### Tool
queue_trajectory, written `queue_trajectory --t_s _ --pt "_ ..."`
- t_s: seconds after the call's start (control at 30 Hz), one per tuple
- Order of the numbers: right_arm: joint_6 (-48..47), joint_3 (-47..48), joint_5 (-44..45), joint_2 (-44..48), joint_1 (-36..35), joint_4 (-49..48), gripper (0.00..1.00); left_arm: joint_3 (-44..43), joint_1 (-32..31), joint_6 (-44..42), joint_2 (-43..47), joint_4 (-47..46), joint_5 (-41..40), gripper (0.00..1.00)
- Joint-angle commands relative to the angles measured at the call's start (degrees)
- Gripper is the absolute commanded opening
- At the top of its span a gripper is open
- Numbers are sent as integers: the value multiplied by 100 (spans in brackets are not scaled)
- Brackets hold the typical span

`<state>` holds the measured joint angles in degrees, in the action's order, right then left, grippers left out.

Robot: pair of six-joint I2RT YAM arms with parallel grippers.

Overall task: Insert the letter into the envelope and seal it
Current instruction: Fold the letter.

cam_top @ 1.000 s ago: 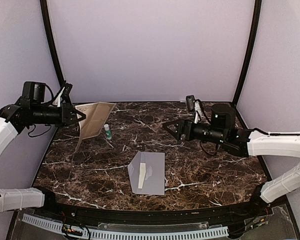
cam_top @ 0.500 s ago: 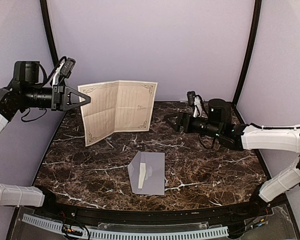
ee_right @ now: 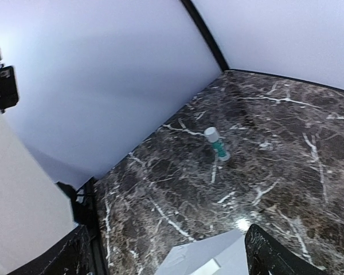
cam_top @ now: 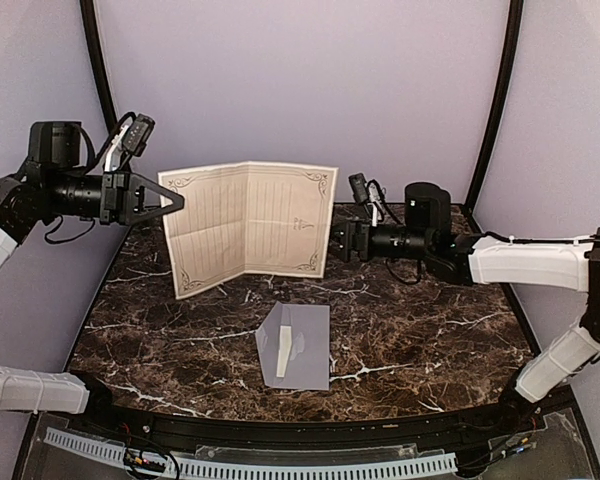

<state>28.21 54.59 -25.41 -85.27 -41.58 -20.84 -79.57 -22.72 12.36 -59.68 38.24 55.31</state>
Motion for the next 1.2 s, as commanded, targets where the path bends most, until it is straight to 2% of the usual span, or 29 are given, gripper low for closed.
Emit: queue_trajectory --t_s 0.0,0.13,0.3,0.63,0.8,0.87,1.1,1.17 --pt "-192 29 -1487 227 -203 -595 91 206 -19 -104 -28 -495 199 0" --pt "-175 94 -1650 257 -393 -628 91 373 -22 57 -101 -883 448 0" --pt "-160 343 -1725 -2 -528 -808 91 468 -29 -29 -225 -766 591 0" --pt "-60 919 -2141 -464 -897 -1242 92 912 -179 192 -389 -1529 823 0" --pt "11 921 -2194 -491 -986 -1319 88 939 -277 173 -621 -1768 883 0" --pt "94 837 -2203 -465 -1001 -1442 79 939 -303 198 -684 -1872 932 0" --pt "278 697 -2262 -441 -1018 -1741 36 997 -433 370 -803 -2240 1026 0" --pt "334 698 -2300 -454 -1035 -1819 29 1029 -473 401 -841 -2305 1039 0"
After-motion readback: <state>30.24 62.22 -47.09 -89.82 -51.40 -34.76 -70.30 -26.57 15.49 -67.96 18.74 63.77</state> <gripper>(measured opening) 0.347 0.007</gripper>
